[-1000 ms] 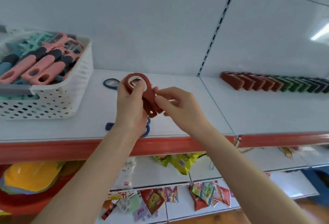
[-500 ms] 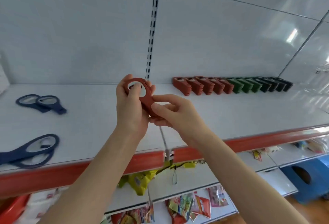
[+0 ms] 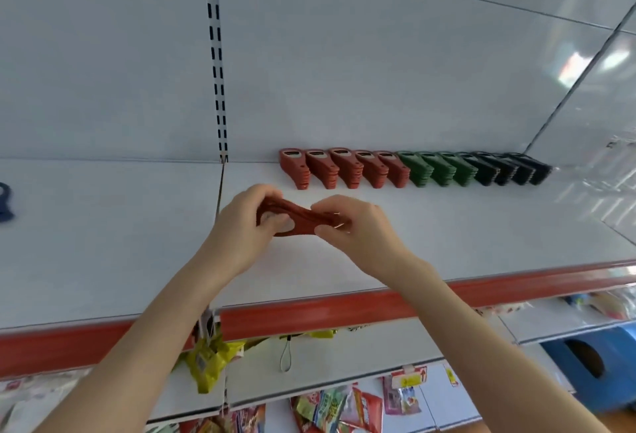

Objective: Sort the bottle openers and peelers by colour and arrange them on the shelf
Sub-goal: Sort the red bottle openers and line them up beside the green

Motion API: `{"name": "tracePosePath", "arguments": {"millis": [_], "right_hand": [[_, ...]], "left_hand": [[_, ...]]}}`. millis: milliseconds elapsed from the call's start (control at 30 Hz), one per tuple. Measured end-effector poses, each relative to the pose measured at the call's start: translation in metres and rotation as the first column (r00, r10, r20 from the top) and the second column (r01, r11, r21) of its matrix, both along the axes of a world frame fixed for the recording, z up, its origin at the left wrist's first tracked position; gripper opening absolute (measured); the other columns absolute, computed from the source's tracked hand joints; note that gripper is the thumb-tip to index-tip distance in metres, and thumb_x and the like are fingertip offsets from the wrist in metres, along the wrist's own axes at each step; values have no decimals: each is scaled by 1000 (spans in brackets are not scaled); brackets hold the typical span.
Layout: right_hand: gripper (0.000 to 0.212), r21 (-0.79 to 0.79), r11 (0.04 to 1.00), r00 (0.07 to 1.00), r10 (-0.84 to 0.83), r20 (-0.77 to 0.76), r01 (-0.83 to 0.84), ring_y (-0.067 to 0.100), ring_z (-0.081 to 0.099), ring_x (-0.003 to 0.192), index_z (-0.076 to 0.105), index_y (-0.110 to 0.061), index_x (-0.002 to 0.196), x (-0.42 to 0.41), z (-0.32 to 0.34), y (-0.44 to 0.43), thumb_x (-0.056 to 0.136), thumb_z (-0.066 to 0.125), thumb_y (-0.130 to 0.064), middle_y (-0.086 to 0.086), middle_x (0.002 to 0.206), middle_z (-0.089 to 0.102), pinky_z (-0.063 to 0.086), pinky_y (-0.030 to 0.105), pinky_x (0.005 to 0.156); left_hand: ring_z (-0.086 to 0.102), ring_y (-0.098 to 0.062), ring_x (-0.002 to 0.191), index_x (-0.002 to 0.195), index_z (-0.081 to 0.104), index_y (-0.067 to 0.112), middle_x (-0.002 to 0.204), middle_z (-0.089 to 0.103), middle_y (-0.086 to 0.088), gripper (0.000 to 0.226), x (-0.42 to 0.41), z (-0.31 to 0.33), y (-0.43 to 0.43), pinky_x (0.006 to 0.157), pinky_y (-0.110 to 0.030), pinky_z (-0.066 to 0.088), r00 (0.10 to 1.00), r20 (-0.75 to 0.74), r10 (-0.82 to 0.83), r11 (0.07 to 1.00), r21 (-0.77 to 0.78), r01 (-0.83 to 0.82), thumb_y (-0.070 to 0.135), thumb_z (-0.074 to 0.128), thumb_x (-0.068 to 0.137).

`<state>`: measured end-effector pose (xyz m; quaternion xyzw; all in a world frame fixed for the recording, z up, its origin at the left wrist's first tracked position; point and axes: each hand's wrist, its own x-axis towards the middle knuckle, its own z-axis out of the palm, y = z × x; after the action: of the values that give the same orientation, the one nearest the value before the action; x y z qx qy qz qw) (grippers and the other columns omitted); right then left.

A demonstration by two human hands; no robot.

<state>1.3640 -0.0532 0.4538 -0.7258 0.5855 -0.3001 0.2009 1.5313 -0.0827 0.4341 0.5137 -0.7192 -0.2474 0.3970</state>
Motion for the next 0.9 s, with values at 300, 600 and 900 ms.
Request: {"name": "tracePosePath", "arguments": {"millis": [300, 600, 900], "right_hand": [[45, 111, 991, 997, -73, -9, 73, 18, 44, 124, 42, -12, 137, -3, -27, -2, 92, 51, -9, 5, 136, 47, 28, 14, 95], [45, 54, 998, 999, -32, -22, 33, 22, 39, 128, 39, -7, 138, -4, -29, -8, 93, 39, 2, 10, 140, 43, 21, 8, 94], [42, 50, 999, 993, 12, -114, -6, 22, 46, 122, 46, -10, 135, -15, -28, -14, 94, 45, -3, 9, 132, 52, 26, 12, 94]], "left_hand": [[38, -16, 124, 138, 32, 4, 140, 35, -13, 45, -26, -20, 0, 87, -5, 19, 988, 132, -80, 995, 72, 71, 11, 44, 96], [48, -15, 109, 133, 41, 0, 128, 48, -17, 38, -28, -15, -5, 82, -5, 22, 990, 129, -61, 994, -77, 72, 3, 44, 95], [46, -23, 106, 136, 36, 8, 117, 47, -14, 39, -23, -22, -13, 82, -22, 32, 930, 359, -79, 992, -66, 110, 14, 38, 98]]}}
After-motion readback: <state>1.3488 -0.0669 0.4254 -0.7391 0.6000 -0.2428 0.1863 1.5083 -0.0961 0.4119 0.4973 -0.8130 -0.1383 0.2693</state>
